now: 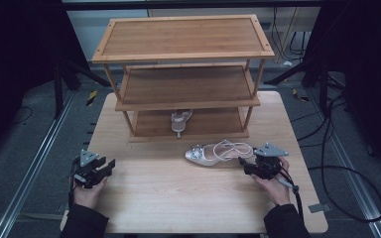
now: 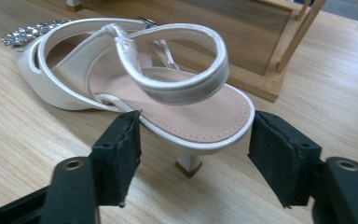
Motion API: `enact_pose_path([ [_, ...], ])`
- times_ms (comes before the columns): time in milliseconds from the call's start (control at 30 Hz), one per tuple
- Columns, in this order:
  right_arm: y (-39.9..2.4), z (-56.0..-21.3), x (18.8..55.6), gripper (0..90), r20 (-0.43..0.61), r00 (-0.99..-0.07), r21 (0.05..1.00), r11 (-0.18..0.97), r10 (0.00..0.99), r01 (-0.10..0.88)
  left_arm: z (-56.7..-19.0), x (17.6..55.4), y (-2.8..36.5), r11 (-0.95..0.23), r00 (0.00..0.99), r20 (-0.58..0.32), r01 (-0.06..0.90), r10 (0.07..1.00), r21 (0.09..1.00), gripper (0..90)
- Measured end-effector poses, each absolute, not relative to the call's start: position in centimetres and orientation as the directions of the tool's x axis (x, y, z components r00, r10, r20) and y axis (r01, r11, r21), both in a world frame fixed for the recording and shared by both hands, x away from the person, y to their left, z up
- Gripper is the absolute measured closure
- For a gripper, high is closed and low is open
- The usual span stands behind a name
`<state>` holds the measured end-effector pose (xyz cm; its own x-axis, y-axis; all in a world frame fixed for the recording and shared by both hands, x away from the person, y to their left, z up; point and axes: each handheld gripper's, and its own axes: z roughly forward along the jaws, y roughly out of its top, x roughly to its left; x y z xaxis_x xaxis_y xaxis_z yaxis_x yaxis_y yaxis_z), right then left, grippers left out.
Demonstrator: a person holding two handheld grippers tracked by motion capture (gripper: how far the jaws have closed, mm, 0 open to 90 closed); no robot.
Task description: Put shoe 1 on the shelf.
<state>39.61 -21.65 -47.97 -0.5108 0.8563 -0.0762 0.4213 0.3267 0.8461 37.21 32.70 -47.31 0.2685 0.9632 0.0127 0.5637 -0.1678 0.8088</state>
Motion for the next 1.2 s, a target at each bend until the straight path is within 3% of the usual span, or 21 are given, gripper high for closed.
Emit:
enact_pose_path([
  [267,-21.2,-47.2,37.5,41.0,-0.108,-0.507,0.840,0.351,0.855,0.413,-47.2,37.1,32.7,-0.168,0.269,0.013,0.560,0.963,0.812,56.8],
  [633,-20.4,-47.3,32.3,54.1,-0.065,-0.558,0.824,0.360,0.827,0.437,-47.2,37.0,32.5,-0.171,0.272,0.016,0.558,0.962,0.812,56.9],
  [733,-20.5,-47.4,32.3,52.3,-0.063,-0.560,0.829,0.355,0.826,0.431,-47.1,37.0,32.6,-0.169,0.271,0.015,0.556,0.963,0.814,56.8],
  [800,-20.5,-47.5,32.4,39.9,-0.054,-0.553,0.845,0.333,0.831,0.418,-47.1,37.0,32.6,-0.167,0.269,0.014,0.556,0.963,0.814,56.8],
  [933,-19.8,-47.5,33.2,28.8,-0.066,-0.551,0.857,0.331,0.832,0.396,-47.2,37.1,32.6,-0.173,0.272,0.017,0.560,0.962,0.810,56.8],
  [1033,-19.3,-47.8,34.4,29.4,-0.072,-0.568,0.846,0.351,0.820,0.400,-47.1,37.0,32.5,-0.174,0.275,0.018,0.556,0.961,0.813,56.8],
  [1100,-18.9,-48.2,34.9,36.6,-0.064,-0.579,0.842,0.355,0.813,0.405,-47.1,37.0,32.5,-0.170,0.272,0.016,0.555,0.962,0.814,56.8],
  [1200,-18.5,-48.0,34.7,39.5,-0.075,-0.576,0.833,0.369,0.814,0.412,-47.2,37.0,32.6,-0.171,0.272,0.015,0.557,0.962,0.813,56.8],
])
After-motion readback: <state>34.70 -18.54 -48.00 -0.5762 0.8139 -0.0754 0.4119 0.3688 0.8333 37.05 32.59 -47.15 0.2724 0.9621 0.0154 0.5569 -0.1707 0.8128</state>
